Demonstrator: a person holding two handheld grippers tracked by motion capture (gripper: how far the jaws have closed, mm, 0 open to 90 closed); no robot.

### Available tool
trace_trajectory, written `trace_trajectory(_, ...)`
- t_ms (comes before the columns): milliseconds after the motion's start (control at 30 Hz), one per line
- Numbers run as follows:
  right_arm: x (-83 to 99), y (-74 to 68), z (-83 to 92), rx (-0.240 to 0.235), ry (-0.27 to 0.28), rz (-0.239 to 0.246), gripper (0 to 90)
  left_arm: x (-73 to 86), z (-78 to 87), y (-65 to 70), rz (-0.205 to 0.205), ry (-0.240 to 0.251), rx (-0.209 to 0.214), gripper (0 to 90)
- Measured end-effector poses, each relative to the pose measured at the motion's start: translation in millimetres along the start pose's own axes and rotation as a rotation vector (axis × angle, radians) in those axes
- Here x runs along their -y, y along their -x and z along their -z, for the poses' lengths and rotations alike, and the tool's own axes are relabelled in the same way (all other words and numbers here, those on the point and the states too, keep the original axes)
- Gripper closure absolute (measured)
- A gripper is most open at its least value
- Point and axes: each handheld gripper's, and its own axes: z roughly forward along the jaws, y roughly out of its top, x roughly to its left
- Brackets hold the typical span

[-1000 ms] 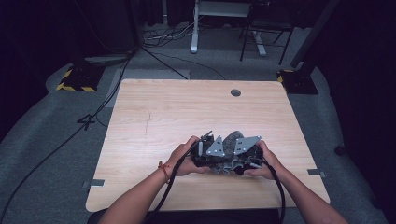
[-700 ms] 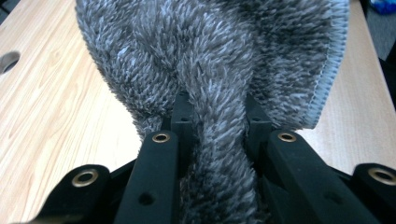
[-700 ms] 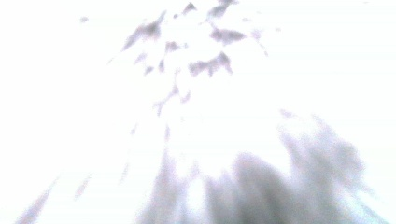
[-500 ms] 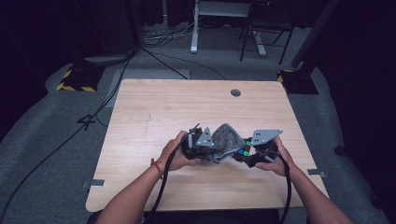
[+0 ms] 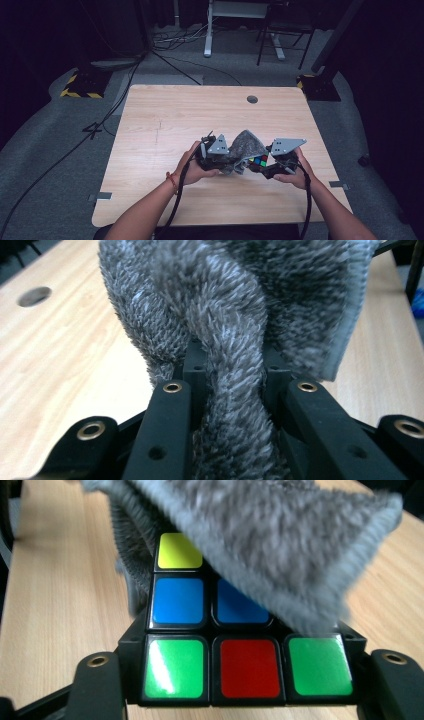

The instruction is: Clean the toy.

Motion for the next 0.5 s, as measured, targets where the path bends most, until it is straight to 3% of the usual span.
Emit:
trace_trajectory(133, -2.1, -2.2, 3.6, -0.005, 0.028, 0.012, 33.9, 4.7, -8.9, -1.4, 0.008, -0.023, 0.013, 73.4)
trace_trajectory(367, -2.9, -2.1, 8.0, -0.017, 0.059, 0.007, 33.9, 8.4, -19.5, -0.9, -0.032, -0.100, -0.009, 73.4)
trace_trajectory(400, -3.0, -1.7, 8.6, -0.018, 0.062, 0.009, 33.9, 8.4, -19.5, -0.9, -0.032, -0.100, -0.009, 73.4)
trace_trajectory(433, -3.2, -1.6, 8.8, -0.014, 0.060, 0.010, 33.9, 10.0, -17.1, -3.7, 0.001, -0.069, 0.009, 73.4)
trace_trajectory(500, -2.6, -1.4, 7.4, -0.004, 0.042, 0.009, 33.9, 7.7, -10.5, -3.9, -0.005, -0.031, 0.007, 73.4)
